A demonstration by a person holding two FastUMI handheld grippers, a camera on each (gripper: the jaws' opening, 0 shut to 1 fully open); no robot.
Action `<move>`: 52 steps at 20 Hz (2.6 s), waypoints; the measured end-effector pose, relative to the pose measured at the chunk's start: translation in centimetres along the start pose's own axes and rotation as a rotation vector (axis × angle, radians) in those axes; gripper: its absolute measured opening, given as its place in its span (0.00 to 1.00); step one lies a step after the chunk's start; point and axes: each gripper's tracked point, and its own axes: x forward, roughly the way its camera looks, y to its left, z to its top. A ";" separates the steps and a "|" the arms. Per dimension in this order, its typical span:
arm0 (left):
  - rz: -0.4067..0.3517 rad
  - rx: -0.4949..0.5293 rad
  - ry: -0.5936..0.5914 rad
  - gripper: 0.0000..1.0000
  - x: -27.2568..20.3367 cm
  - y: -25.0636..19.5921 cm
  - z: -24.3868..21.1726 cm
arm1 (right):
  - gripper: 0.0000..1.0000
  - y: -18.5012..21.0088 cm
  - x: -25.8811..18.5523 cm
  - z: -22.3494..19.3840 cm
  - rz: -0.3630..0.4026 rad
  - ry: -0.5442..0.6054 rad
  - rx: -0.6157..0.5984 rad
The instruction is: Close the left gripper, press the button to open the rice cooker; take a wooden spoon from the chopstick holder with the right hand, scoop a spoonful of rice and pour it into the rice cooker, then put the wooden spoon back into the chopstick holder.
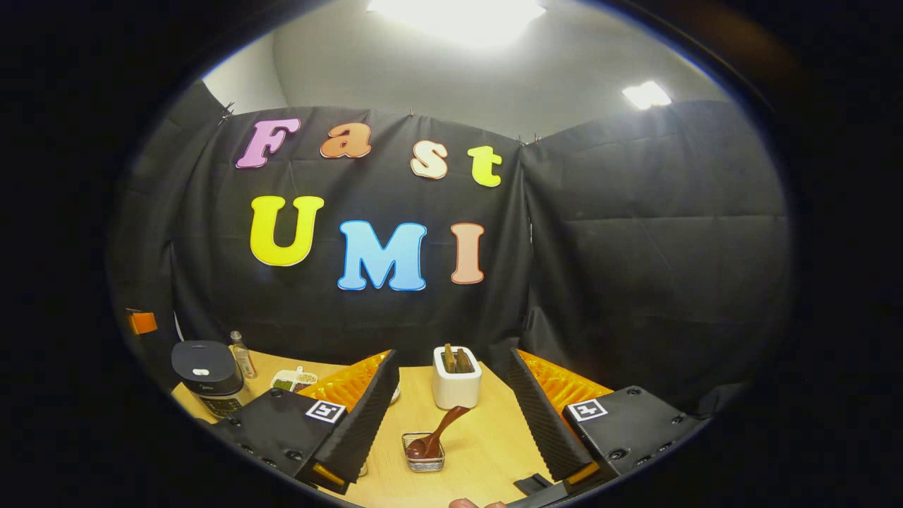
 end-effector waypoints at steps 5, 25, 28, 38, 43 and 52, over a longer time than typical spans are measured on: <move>0.032 -0.054 0.045 0.75 2.4 2.1 0.1 | 0.98 -0.5 -0.4 0.7 -0.012 0.008 -0.003; 0.075 -0.228 0.526 0.01 13.8 5.0 -9.9 | 0.96 2.9 6.4 -4.0 0.170 0.074 0.025; 0.078 -0.234 0.564 0.01 15.1 5.0 -11.9 | 0.96 2.9 7.0 -4.1 0.192 0.079 0.023; 0.105 -0.166 0.656 0.01 16.4 4.7 -15.9 | 0.96 1.4 8.8 -5.1 0.186 0.109 0.058; 0.126 -0.153 0.638 0.01 16.2 4.8 -16.3 | 0.96 0.8 8.8 -6.0 0.174 0.135 0.071; 0.104 -0.267 0.643 0.02 15.4 4.9 -17.4 | 0.96 0.5 7.3 -6.4 0.170 0.149 0.056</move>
